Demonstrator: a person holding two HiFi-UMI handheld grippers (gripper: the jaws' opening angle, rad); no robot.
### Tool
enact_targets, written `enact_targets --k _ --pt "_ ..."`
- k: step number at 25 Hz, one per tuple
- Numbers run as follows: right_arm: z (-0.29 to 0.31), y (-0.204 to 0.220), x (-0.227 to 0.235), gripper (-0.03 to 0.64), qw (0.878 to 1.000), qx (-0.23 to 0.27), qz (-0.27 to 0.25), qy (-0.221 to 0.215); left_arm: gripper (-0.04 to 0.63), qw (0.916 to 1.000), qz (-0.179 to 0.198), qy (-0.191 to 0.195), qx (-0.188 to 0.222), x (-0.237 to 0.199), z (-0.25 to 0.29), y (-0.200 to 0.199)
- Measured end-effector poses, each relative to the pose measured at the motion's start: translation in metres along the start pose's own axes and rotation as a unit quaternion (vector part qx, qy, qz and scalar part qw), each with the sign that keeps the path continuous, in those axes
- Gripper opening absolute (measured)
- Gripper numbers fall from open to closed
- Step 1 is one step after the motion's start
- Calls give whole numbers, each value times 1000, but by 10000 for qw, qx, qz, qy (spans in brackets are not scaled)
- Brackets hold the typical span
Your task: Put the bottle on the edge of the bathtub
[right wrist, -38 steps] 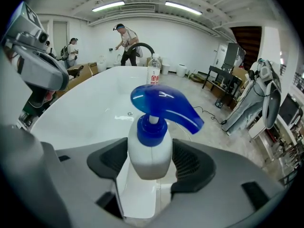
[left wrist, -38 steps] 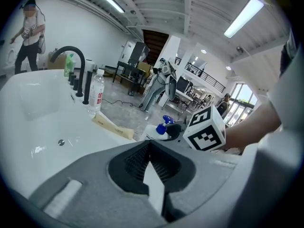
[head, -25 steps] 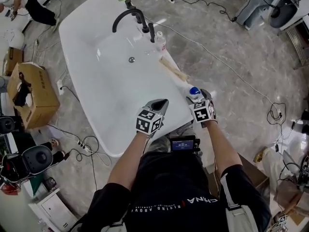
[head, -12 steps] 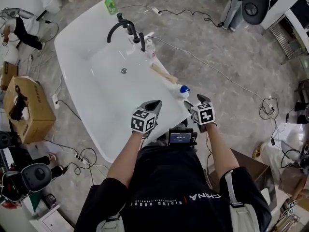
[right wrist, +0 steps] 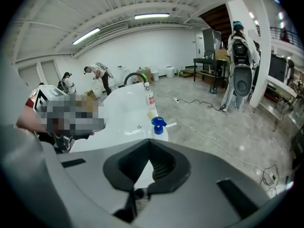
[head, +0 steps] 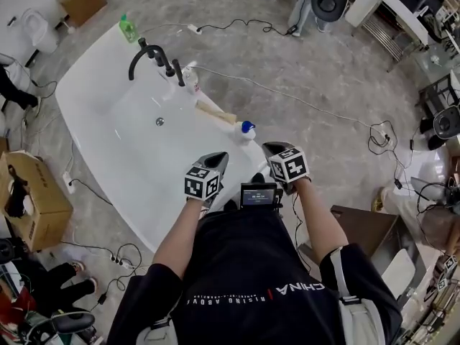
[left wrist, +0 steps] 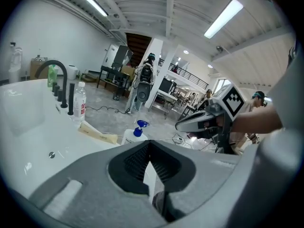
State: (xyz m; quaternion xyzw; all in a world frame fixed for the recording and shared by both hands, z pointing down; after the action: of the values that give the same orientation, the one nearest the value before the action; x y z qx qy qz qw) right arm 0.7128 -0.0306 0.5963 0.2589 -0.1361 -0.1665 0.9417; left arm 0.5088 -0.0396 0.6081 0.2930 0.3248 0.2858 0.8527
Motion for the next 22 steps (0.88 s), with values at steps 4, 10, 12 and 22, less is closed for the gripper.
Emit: enact_targets --k 4,10,12,22 --pt "-6 1 -7 8 9994 18 -312 153 9 9998 141 119 -41 11 5 1" --pt "-17 -2 -13 8 9985 72 -499 224 9 9994 286 193 -18 24 8 -4" --pt "-20 -3 -13 8 9982 77 -549 243 9 9994 303 185 -5 26 9 -5" --pt "-19 -9 -17 8 9954 79 -916 270 9 9991 322 230 138 30 9 -9"
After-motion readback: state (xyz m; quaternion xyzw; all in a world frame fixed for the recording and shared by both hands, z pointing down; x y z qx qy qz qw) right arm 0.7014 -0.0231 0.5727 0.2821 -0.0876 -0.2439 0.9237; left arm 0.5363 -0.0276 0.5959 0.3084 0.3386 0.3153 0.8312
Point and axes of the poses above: the fingertips, and each gripper's own axes: z forward along the fingers, x to its right, y out of its underside, the point moved 7 cm from there along -z, backward along the fingers, and after that the axes turned 9 degrees about -x, right-handed, at the moved point
